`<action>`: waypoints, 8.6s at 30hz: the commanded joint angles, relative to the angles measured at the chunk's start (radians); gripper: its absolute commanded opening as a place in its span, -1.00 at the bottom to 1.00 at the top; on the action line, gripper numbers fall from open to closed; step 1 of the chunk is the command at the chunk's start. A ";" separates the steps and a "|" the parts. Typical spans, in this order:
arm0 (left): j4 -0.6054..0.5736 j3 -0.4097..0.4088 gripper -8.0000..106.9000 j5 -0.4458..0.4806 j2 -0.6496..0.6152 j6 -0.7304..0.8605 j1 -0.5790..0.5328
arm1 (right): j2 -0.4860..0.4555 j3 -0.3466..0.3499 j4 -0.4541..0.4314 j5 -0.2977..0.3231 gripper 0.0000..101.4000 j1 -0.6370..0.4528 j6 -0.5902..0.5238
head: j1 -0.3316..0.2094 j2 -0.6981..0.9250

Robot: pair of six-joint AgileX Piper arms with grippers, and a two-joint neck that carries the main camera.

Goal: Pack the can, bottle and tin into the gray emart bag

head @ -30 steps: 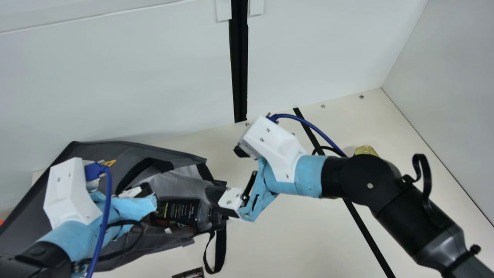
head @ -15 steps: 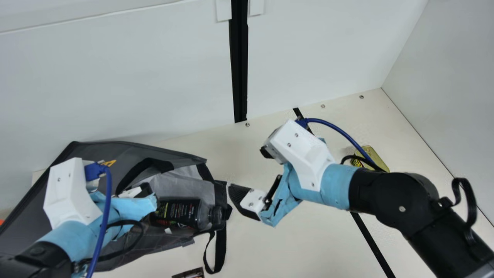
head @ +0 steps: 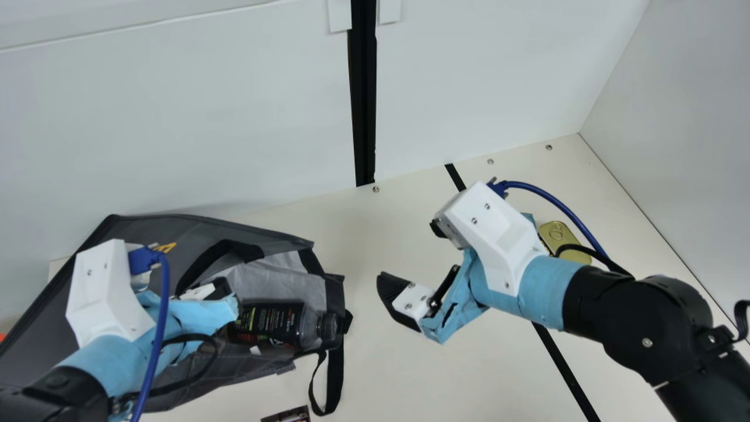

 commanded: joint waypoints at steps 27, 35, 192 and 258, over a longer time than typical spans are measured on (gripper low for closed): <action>0.000 0.000 -0.68 0.000 0.000 0.000 0.000 | -0.078 -0.021 -0.297 0.054 0.79 -0.109 0.259 | -0.023 -0.001; 0.000 0.000 -0.68 0.000 0.000 0.000 0.000 | -0.094 -0.037 -0.358 0.084 0.79 -0.144 0.318 | -0.023 -0.001; 0.000 0.000 -0.68 0.000 0.000 0.000 0.000 | 0.319 -0.190 -0.395 0.097 0.79 -0.574 0.132 | -0.023 -0.001; 0.000 0.000 -0.68 0.000 0.000 0.000 0.000 | 0.733 -0.228 -0.349 -0.005 0.79 -0.621 0.046 | -0.023 -0.001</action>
